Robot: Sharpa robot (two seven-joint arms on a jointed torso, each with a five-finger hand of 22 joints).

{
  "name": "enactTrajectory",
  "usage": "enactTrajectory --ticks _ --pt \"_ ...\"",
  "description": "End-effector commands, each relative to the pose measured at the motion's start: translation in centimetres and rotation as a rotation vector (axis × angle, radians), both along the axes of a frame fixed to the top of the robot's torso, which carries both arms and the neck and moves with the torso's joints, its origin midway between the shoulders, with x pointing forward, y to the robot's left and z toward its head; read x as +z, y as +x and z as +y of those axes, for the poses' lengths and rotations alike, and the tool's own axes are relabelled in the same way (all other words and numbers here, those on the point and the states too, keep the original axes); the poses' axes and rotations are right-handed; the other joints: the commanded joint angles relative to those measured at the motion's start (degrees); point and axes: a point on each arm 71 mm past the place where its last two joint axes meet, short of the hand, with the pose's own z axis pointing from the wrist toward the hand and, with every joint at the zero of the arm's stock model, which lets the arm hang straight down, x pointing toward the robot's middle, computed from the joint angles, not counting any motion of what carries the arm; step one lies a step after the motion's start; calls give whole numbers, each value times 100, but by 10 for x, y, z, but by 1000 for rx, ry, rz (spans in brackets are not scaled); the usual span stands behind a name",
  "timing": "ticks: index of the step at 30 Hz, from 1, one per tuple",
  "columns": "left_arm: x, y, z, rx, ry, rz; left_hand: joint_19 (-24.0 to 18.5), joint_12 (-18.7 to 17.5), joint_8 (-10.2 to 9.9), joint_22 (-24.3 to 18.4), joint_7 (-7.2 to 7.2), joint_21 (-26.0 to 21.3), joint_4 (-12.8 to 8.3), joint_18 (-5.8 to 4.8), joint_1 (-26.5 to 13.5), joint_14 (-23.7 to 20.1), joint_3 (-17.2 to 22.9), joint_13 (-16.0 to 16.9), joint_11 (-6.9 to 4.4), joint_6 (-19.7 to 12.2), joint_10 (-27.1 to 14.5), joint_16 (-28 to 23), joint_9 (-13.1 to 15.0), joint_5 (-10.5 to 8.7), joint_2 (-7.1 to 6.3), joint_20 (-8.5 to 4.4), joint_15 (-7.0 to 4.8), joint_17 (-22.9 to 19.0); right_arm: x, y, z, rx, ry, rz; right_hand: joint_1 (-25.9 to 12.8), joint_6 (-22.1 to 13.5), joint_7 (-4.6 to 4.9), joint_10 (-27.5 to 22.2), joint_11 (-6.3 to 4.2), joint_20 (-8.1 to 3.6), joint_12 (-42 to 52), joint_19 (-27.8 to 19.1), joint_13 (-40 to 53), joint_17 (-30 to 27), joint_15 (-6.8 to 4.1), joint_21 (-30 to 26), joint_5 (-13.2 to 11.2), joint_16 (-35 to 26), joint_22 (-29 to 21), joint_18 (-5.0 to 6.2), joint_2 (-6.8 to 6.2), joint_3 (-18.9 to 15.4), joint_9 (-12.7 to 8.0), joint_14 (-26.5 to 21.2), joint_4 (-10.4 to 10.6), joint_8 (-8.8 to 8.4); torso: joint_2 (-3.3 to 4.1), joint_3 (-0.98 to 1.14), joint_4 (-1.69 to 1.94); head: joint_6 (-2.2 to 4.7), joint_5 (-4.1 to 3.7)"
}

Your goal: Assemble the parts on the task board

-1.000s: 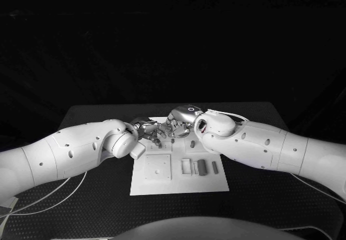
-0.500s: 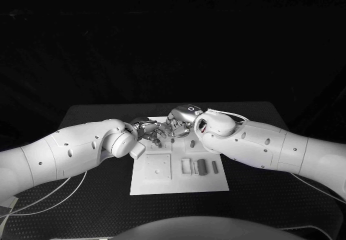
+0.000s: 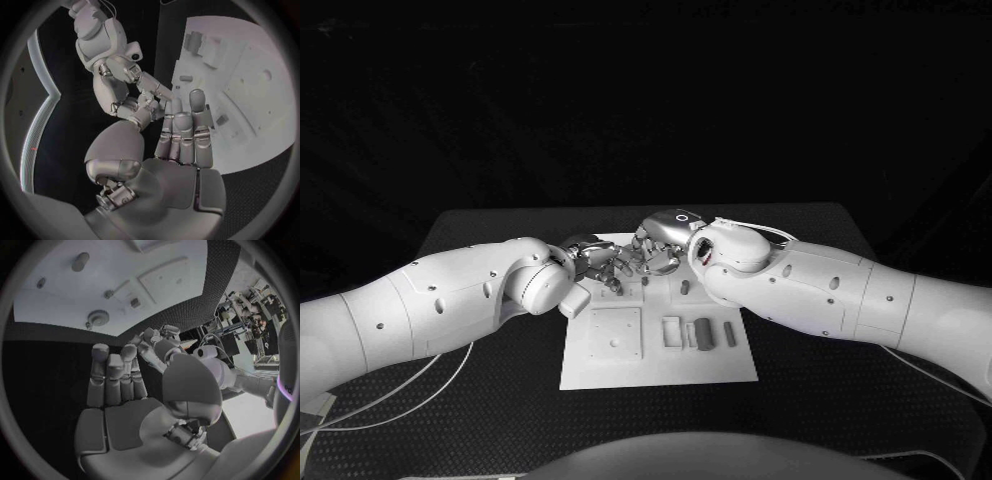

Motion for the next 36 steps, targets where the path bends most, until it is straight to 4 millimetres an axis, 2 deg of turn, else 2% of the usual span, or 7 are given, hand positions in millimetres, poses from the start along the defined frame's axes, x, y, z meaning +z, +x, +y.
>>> enactTrajectory --ticks 1,13,16,20,26,31,36 --pt "1 -2 -5 -32 -18 7 6 7 24 127 6 35 -37 97 83 -2 19 2 2 -12 -4 29 17 -13 8 -26 -7 -6 -1 0 0 2 -14 3 -22 57 44 -10 -31 -44 4 4 -10 -7 -46 31 10 -6 92 71 34 17 2 14 12 20 0 -2 1 -2 -2" --pt "1 -1 -5 -36 -1 -5 13 33 71 124 -37 87 -342 83 508 14 191 5 -22 67 68 43 71 4 139 -35 -30 -16 -1 -1 0 7 -13 6 -25 57 44 -10 -31 -44 4 3 -12 -8 -46 31 10 -7 91 71 32 17 2 14 11 19 -1 -1 0 -7 -1" --pt "2 -1 -5 -31 2 -13 30 37 108 121 -62 102 -346 73 659 31 331 -1 -39 125 129 49 102 -1 154 -43 -46 -20 -1 0 0 8 -12 7 -30 53 45 -11 -30 -43 3 1 -13 -8 -45 30 9 -8 91 71 24 14 1 12 10 17 0 -1 -1 -10 4" --pt "2 -1 -4 -29 2 -14 54 33 143 123 -85 123 -323 63 670 57 375 -9 -58 177 194 61 136 3 147 -55 -62 -20 -1 0 -1 0 -8 10 -60 7 62 -49 -13 -31 -29 -33 -35 -24 -30 6 10 -45 79 71 -23 6 -10 -21 11 -12 0 0 -1 -11 5" --pt "2 -1 -3 -24 3 -16 66 30 196 122 -124 141 -289 49 631 75 408 -15 -85 253 285 66 201 20 149 -75 -89 -25 -1 2 -3 -11 -2 13 -112 -365 185 -182 98 17 -106 -116 -90 -75 67 -77 11 -156 43 71 -206 14 -91 -132 70 -218 -1 1 -6 -7 7" --pt "2 0 -2 -20 0 -12 73 36 219 121 -141 151 -266 42 601 86 423 -11 -99 282 325 68 240 38 158 -87 -102 -27 -1 3 -6 -21 6 4 -109 -508 239 -208 149 32 -101 -127 -96 -81 115 -93 9 -165 37 71 -261 21 -137 -147 113 -298 1 3 -2 -8 7" --pt "1 1 2 -18 5 -3 79 47 235 120 -151 160 -230 32 547 98 432 -2 -112 297 355 73 280 51 180 -98 -115 -28 1 7 -18 -53 37 -28 -110 -698 315 -263 222 54 -92 -147 -102 -89 183 -122 9 -182 27 71 -382 31 -202 -181 194 -400 1 3 3 -5 10"
